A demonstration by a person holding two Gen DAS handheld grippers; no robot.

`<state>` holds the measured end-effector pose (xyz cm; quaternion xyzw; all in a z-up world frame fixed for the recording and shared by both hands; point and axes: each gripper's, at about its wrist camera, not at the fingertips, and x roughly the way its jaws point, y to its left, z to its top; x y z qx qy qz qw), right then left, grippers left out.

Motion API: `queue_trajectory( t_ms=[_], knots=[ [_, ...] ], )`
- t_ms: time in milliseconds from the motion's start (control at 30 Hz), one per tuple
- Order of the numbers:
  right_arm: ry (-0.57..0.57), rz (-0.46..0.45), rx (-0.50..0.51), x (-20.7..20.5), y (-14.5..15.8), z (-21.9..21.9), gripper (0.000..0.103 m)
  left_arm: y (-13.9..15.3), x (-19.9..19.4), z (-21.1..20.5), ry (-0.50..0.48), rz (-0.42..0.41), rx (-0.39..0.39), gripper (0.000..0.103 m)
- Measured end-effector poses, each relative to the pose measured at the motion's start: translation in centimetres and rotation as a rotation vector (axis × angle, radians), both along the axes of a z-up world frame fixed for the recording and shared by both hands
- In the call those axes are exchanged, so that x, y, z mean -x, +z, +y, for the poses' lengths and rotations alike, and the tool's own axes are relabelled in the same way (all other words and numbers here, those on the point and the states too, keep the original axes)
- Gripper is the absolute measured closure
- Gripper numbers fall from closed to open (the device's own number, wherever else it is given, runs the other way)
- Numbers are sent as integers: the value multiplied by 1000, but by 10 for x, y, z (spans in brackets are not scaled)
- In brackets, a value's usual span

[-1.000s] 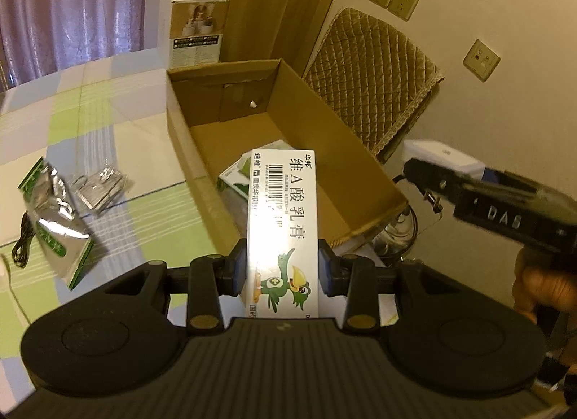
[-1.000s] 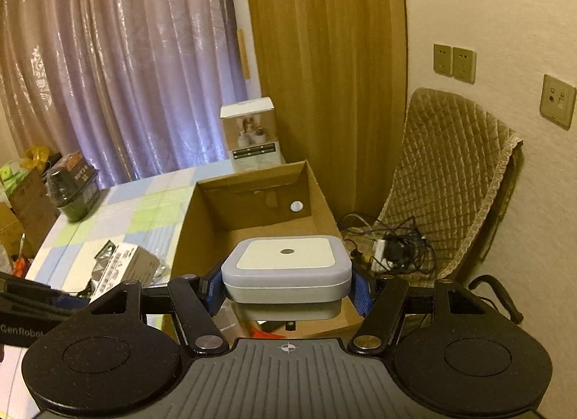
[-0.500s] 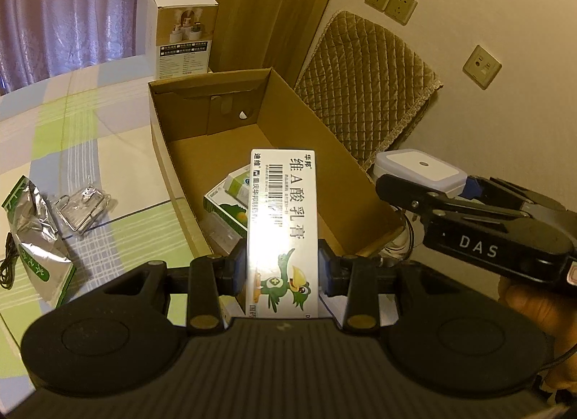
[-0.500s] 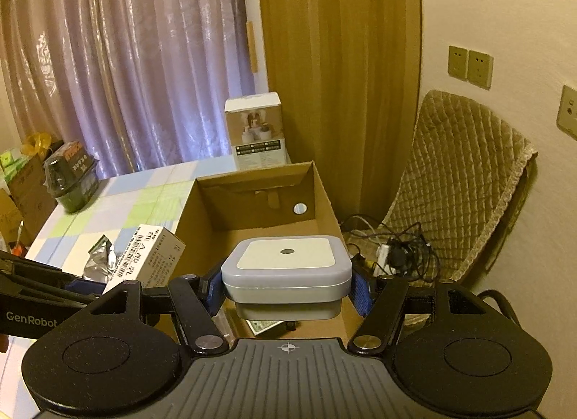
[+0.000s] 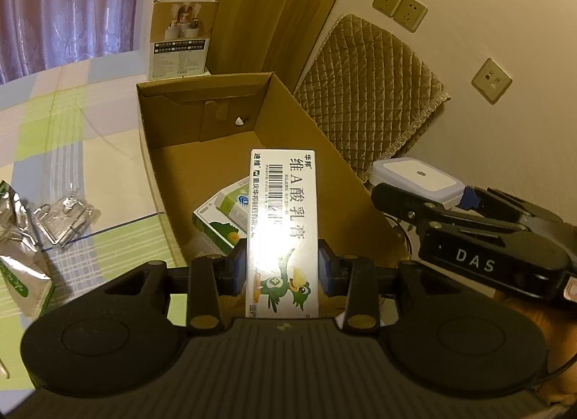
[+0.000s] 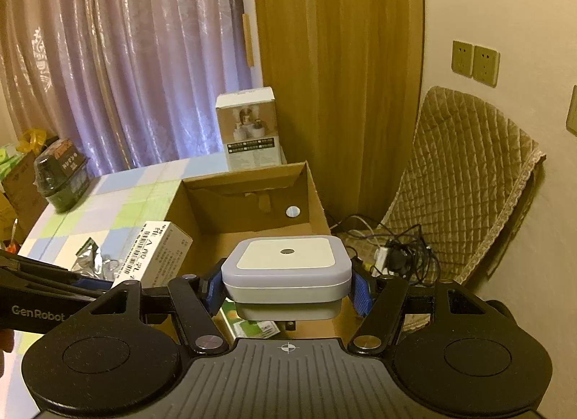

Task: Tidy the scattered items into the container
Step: 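Open the left tool dropping the cream box while the right tool releases the night light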

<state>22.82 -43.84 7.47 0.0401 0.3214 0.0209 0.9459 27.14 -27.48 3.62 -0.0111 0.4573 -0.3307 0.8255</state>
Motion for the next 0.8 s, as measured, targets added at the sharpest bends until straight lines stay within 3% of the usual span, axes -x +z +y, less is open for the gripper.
queue_trajectory(
  t_ms=[233, 300, 800],
  knots=[
    [2, 17, 6, -12, -12, -6, 35, -16, -11, -13, 14, 8, -14, 70],
    [1, 22, 5, -15, -15, -8, 35, -20, -12, -13, 24, 10, -13, 56],
    [13, 39, -11, -15, -22, -7, 35, -26, 0, 22, 69, -16, -48, 56]
  ],
)
